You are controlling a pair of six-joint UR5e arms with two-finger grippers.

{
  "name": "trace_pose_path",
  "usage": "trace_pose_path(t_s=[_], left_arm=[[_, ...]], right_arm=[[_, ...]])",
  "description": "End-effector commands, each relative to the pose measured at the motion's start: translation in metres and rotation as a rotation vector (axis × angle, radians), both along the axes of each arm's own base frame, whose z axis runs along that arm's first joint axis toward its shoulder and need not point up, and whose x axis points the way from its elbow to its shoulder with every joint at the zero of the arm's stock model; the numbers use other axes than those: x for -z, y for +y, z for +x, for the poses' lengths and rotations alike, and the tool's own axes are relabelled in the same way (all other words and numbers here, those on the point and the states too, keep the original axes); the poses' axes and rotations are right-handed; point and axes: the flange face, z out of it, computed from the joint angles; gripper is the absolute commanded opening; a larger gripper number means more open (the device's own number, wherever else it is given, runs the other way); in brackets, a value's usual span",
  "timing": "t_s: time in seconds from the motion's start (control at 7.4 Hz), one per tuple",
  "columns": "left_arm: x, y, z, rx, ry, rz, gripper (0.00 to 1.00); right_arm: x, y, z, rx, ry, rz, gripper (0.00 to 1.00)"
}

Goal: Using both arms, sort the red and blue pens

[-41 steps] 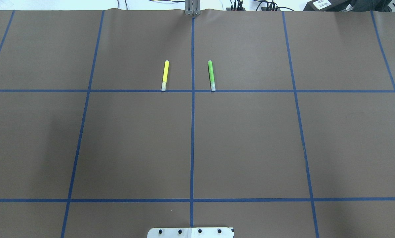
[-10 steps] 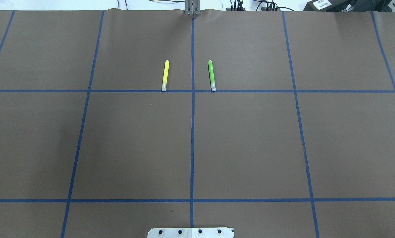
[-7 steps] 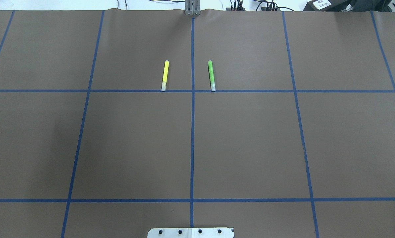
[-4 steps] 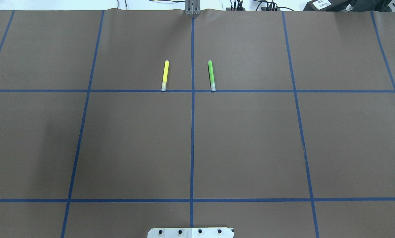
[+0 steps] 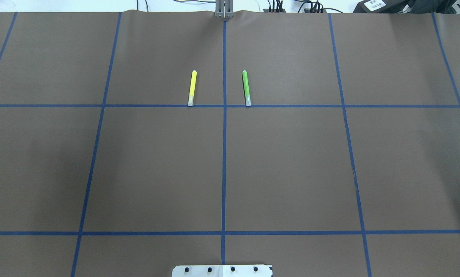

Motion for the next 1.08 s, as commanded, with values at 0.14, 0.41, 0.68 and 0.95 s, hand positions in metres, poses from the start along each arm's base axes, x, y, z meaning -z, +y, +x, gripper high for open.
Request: trace_pose_path(t_s=[0.14,0.41,0.68,0.95], left_arm=[[-0.019,0.018,0.001,-0.026,0.040,-0.058,0.99],[-0.028,0.029,-0.010,-0.005,0.064,-0.085,0.99],[-0.015,0.031,-0.012,0.002,0.064,-0.065,0.99],[-0.014,0.031,-0.012,0.005,0.066,-0.064,0.99]], right_arm=[[0.025,0.001,0.015,0.136,0.027,-0.032,1.00],[0.024,0.003,0.023,0.126,0.031,-0.026,1.00],[0.024,0.003,0.025,0.122,0.031,-0.026,1.00],[0.025,0.001,0.025,0.122,0.036,-0.022,1.00]])
